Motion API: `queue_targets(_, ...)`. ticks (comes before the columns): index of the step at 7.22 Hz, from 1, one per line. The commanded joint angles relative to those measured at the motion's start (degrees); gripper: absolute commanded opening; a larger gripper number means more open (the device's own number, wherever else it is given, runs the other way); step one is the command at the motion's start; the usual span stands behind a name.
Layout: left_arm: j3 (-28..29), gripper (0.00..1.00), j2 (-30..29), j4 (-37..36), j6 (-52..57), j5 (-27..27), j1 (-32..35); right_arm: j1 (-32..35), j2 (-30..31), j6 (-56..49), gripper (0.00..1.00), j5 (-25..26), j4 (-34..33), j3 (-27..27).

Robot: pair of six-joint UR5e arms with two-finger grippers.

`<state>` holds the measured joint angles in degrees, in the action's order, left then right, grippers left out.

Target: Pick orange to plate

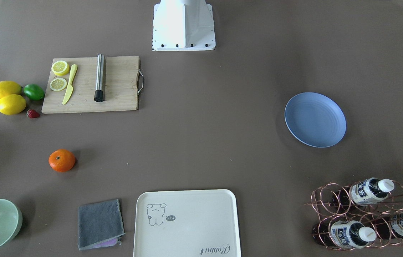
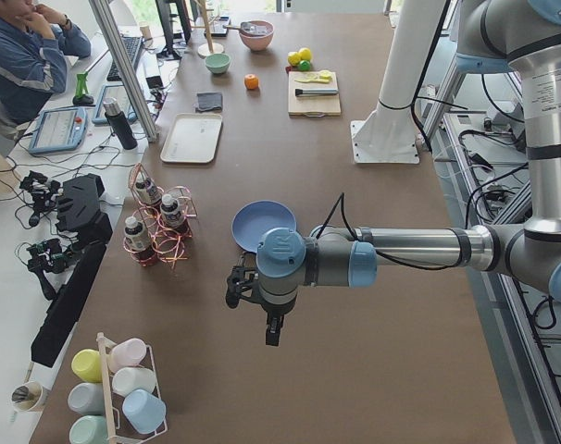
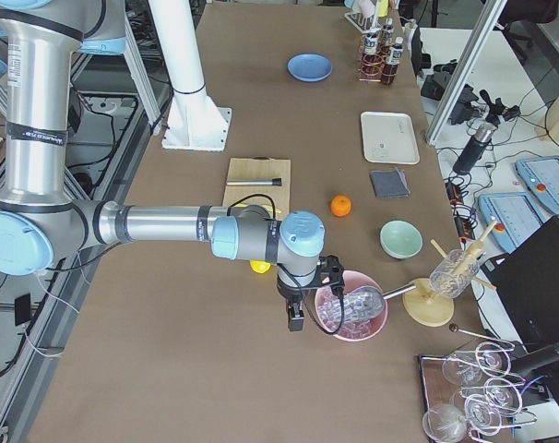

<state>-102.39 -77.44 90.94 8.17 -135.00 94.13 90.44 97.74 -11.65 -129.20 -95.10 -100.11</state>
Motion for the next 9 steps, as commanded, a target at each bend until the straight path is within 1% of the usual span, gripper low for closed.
queue_targets(1,-0.1,0.98,0.1,1.6,-0.1,0.3,0.1,0.0,0.0,0.0,1.00,0.0,0.0,-0.3)
queue_targets(7,0.2,0.98,-0.3,2.2,0.0,-0.2,0.1,0.0,-0.1,0.1,1.00,-0.6,-0.1,-0.4)
queue_targets(9,0.0,0.98,-1.7,3.2,-0.4,-0.2,0.2,0.0,-0.5,0.3,1.00,-1.1,0.0,-0.4)
